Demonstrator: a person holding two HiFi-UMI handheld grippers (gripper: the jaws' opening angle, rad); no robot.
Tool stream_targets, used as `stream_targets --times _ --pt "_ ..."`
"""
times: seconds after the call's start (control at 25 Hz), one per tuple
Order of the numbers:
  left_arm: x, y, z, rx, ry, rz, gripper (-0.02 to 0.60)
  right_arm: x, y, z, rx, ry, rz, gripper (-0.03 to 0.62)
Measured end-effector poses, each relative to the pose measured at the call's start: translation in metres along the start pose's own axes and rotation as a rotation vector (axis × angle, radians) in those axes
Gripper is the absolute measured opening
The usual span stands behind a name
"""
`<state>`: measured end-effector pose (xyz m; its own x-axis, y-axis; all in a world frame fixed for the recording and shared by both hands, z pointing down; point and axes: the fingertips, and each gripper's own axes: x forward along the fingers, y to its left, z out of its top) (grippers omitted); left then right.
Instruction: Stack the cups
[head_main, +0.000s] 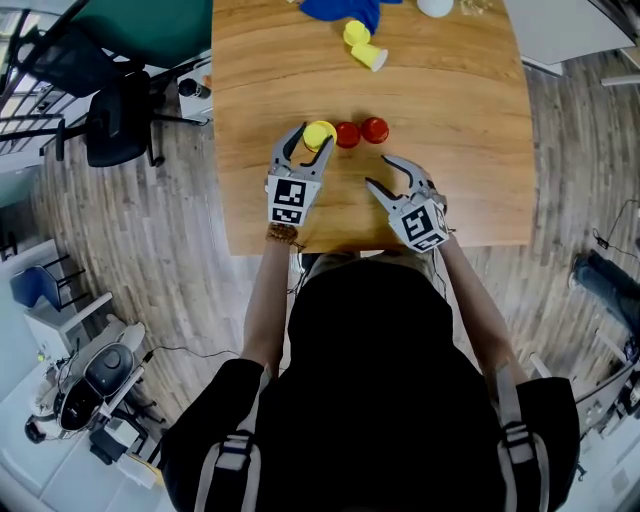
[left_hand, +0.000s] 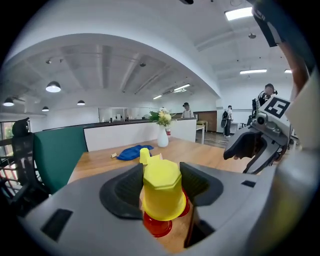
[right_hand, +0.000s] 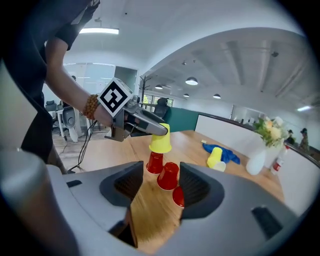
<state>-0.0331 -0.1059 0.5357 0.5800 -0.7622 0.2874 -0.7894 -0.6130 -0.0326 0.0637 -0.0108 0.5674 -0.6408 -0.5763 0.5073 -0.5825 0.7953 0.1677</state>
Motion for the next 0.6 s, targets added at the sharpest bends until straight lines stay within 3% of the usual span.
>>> stream_targets --times 0.6 --pt "0.029 -0.011 -0.025 0.063 0.072 -0.041 0.253 -0.011 -0.003 -0.016 0.026 0.039 -0.023 0.227"
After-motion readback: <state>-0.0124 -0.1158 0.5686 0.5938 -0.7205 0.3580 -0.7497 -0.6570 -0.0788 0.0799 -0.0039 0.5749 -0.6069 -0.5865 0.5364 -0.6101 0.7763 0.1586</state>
